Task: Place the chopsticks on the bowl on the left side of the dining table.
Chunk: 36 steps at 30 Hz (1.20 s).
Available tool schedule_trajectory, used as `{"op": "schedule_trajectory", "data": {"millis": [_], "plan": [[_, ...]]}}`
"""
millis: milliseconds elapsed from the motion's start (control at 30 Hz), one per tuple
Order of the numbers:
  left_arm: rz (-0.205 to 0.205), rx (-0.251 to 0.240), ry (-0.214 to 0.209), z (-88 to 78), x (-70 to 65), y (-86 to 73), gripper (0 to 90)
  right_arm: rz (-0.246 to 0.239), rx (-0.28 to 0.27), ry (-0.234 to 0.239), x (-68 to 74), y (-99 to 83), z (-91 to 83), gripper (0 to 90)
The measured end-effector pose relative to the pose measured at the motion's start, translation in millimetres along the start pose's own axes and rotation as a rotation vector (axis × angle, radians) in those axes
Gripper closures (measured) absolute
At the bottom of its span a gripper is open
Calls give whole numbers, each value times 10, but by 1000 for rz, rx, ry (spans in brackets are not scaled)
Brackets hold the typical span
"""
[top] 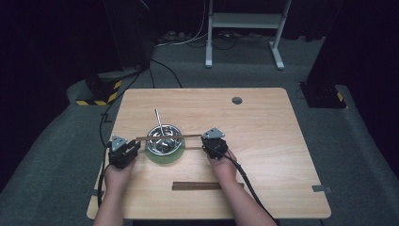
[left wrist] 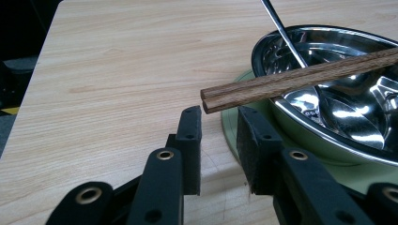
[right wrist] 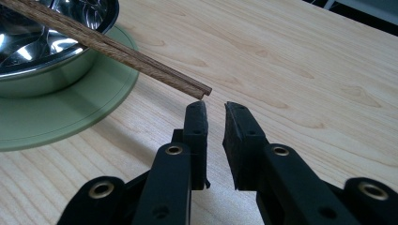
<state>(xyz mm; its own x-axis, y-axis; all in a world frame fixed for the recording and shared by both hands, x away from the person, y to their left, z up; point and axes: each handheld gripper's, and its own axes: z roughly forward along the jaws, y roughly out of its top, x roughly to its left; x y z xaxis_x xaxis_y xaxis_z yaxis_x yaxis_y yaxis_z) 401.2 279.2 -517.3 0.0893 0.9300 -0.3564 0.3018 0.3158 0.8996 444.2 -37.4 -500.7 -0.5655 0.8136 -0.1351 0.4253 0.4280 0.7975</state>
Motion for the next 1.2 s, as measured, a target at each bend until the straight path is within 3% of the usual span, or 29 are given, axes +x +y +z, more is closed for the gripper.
{"op": "schedule_trajectory", "data": {"millis": [167,200,233,300,533,567,700,767,800,867,1033,1067,1200], "plan": [[-21,-9,-1,2,-11,4,696,4,-4,0,-2,-1,-8,777],[2,4,-2,-5,-5,1,697,3,-5,-1,-4,-2,-9,776],[-19,-8,-3,5,-23,-3,697,3,-5,-3,-5,-4,-11,774],[12,9,-4,-2,-16,-5,697,5,-7,-6,-8,-5,-15,772],[11,5,-4,5,-18,-5,695,13,-7,-6,-27,-15,-30,768],[-5,0,-4,11,-24,-4,694,11,-9,-7,-33,-16,-31,768],[1,3,-5,5,-13,-5,680,28,-7,-9,-35,-21,-43,765],[-15,-5,-1,0,-23,0,670,9,-14,-11,-51,-23,-48,762],[-19,-10,-3,-1,-27,2,663,23,-10,-9,-47,-27,-55,758],[3,2,-1,-19,-14,7,650,16,-14,-12,-61,-31,-65,752],[-2,2,4,-56,-10,15,621,23,-17,-12,-102,-57,-123,717],[-19,-1,6,-64,-24,16,613,44,-11,-9,-101,-67,-143,704],[1,5,6,-127,-43,14,575,37,-20,-13,-165,-113,-222,655]]}}
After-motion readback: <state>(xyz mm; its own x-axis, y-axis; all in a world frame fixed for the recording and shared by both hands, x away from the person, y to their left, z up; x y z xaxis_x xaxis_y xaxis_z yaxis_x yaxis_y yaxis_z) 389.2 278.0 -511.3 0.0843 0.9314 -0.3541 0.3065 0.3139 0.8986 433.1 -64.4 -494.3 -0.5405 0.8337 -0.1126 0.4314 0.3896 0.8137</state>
